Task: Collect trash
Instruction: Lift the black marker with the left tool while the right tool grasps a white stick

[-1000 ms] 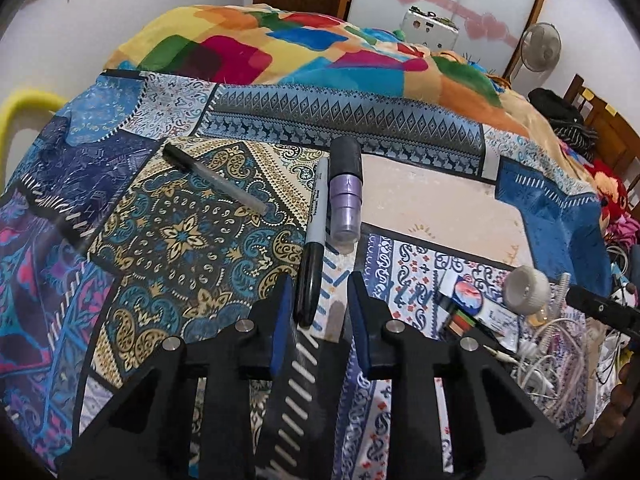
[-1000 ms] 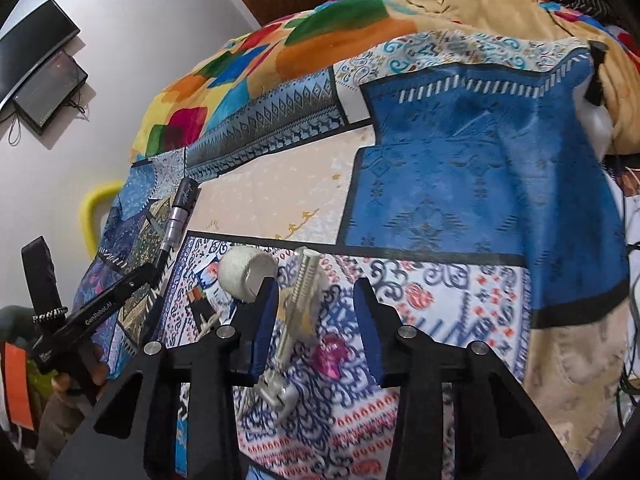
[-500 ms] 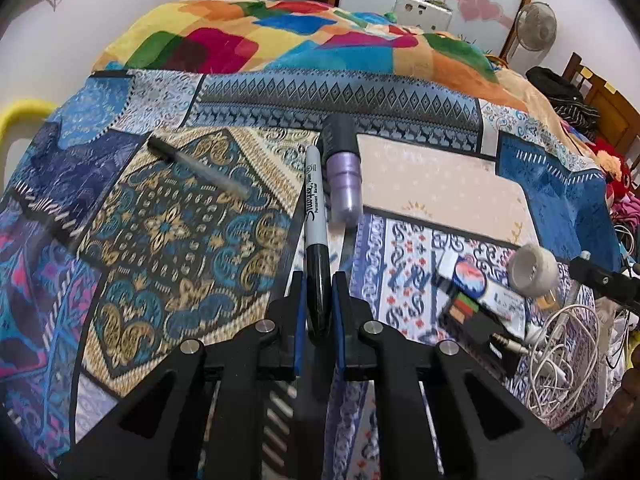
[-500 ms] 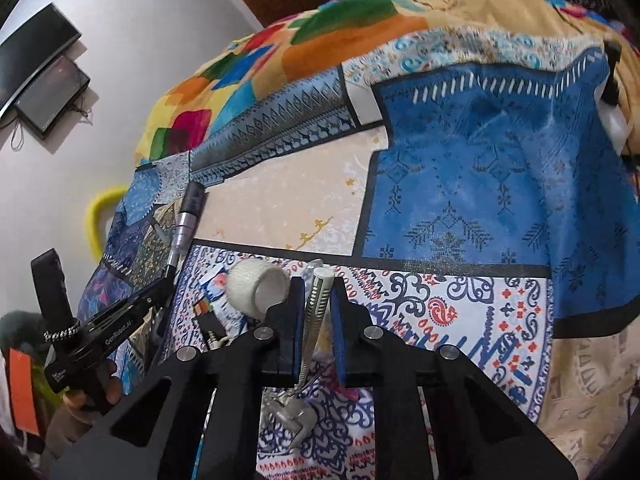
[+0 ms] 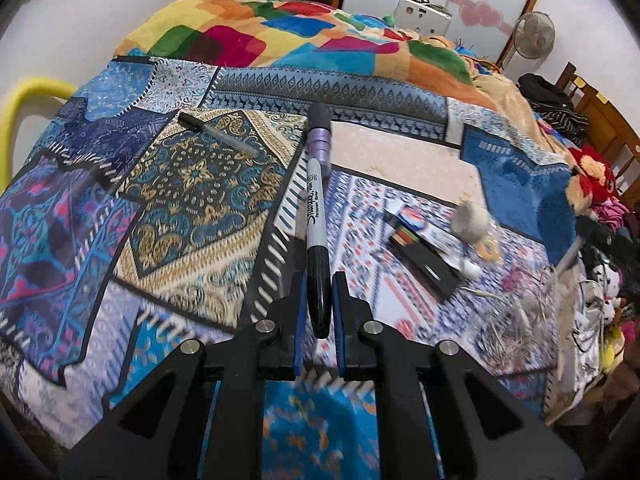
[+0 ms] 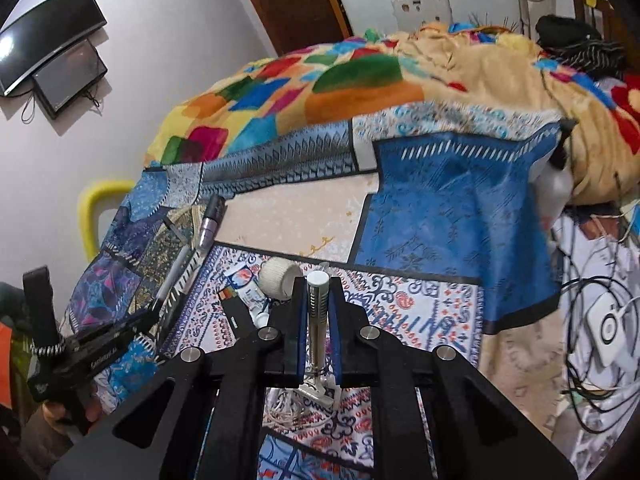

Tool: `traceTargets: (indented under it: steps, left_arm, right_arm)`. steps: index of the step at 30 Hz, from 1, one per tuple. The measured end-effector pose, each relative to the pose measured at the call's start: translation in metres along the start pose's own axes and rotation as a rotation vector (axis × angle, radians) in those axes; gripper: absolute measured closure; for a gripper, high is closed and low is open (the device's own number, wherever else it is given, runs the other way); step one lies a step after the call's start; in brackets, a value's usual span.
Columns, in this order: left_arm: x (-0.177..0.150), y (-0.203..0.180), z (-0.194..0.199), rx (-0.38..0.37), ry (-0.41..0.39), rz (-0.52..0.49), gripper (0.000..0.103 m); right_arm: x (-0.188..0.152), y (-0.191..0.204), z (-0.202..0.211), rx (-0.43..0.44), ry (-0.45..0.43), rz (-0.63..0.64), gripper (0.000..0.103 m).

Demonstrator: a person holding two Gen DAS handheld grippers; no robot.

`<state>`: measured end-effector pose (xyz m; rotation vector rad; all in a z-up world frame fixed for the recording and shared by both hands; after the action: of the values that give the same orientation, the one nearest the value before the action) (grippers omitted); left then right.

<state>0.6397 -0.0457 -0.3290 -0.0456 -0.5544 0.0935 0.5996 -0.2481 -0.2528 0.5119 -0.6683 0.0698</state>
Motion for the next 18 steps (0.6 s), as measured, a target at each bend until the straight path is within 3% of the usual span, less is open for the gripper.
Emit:
traceTargets:
  steps: [9, 18]
  left_arm:
    - [-0.022, -0.016, 0.041, -0.03, -0.009, 0.0, 0.092]
    - [-0.037, -0.051, 0.05, -0.049, -0.003, -0.05, 0.092]
  right_arm:
    - [-0.012, 0.0, 0.023, -0.112, -0.001, 0.128, 0.094]
    - [-0.045, -0.05, 0.015, -0.217, 0.091, 0.129, 0.094]
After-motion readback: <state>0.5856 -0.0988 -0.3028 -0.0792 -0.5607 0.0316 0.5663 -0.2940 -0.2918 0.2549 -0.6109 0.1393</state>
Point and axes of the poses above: each gripper's, at about its wrist camera, not at the fingertips, and z roughly against the way its jaws point, y to its left, x to its top, the point moved 9 cm from there along -z, roughly the way its jaws point, and after that the axes turned 8 degrees about x, right-handed, at the moved point
